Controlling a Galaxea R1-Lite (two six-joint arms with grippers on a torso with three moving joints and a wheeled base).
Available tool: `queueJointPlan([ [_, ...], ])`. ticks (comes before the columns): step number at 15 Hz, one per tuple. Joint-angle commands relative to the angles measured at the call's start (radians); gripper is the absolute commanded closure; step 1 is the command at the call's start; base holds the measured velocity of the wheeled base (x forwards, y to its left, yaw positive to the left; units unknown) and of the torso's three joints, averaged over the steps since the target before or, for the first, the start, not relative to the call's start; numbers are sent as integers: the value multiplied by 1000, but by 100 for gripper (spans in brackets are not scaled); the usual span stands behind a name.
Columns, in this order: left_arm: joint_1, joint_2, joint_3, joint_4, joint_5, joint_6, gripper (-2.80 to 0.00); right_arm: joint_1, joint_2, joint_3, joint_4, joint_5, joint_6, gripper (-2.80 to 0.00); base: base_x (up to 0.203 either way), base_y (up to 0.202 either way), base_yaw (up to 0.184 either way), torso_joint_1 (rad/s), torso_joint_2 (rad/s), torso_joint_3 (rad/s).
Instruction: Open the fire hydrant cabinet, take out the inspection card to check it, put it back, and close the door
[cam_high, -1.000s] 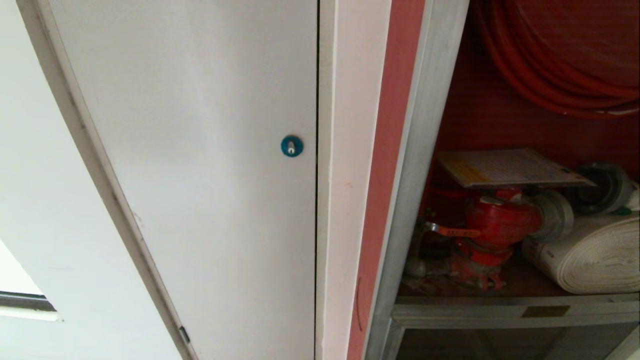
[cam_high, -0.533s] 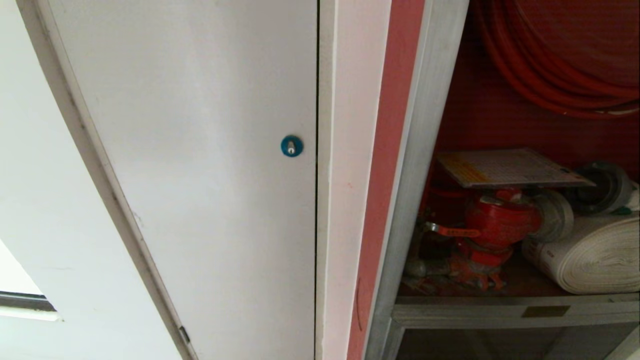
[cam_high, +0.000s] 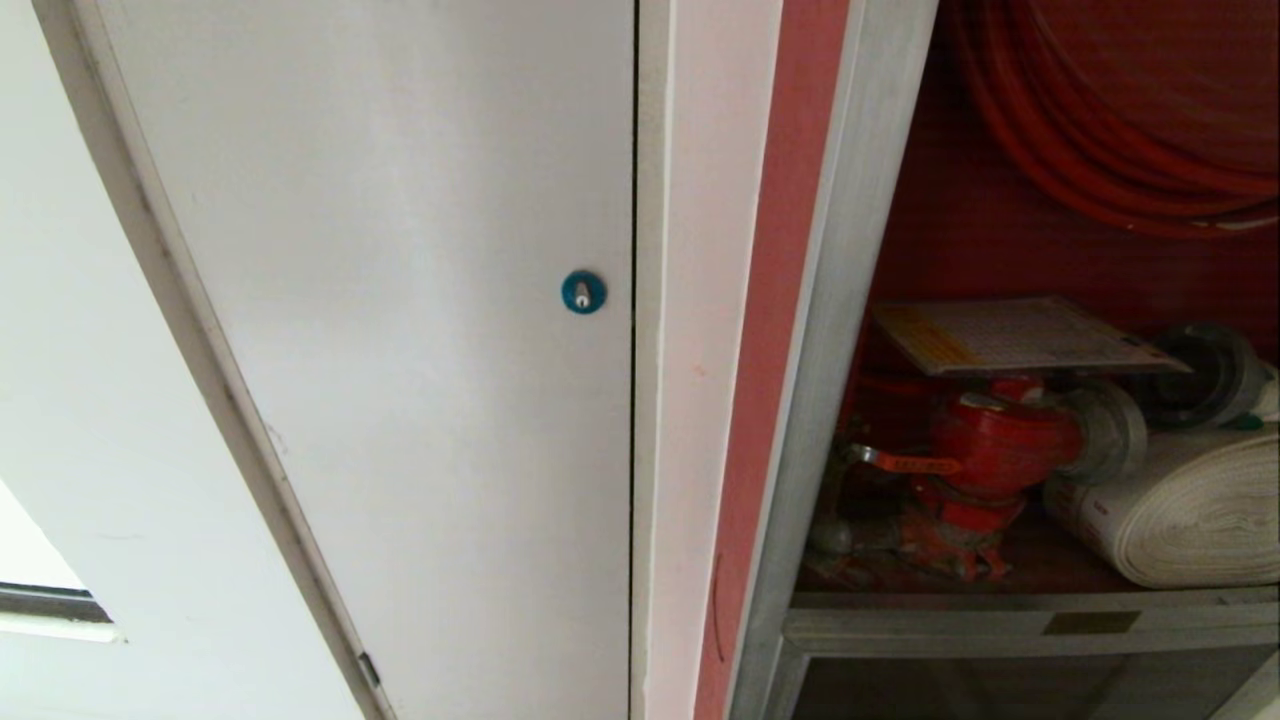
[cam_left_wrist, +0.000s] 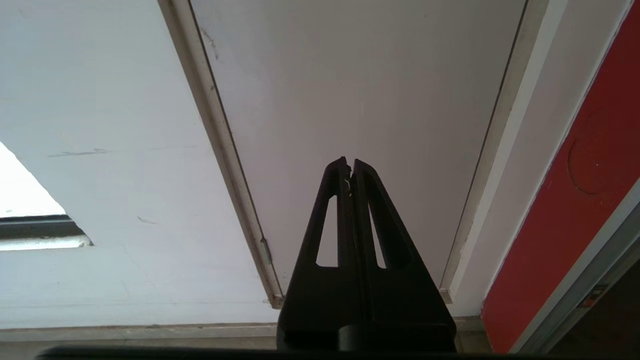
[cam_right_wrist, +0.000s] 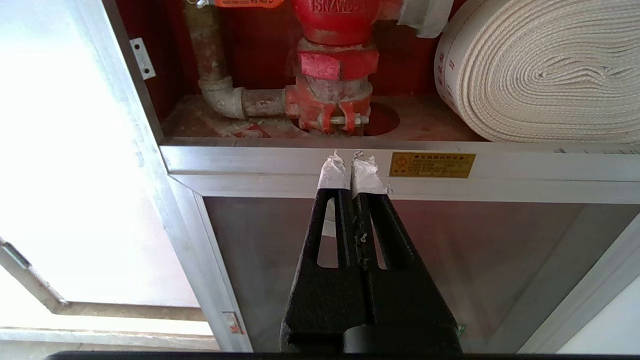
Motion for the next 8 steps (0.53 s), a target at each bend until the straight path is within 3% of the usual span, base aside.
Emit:
queueJointPlan([
  [1,-1,0,0,0,0,0,0,0,2,3,-1,0,1,0,0,0,0,0,0,0],
  [5,-1,0,0,0,0,0,0,0,1,-17,20,-3,0,0,0,0,0,0,0,0],
  [8,-1,0,0,0,0,0,0,0,106,-166,63,10,61,0,0,0,0,0,0,0],
])
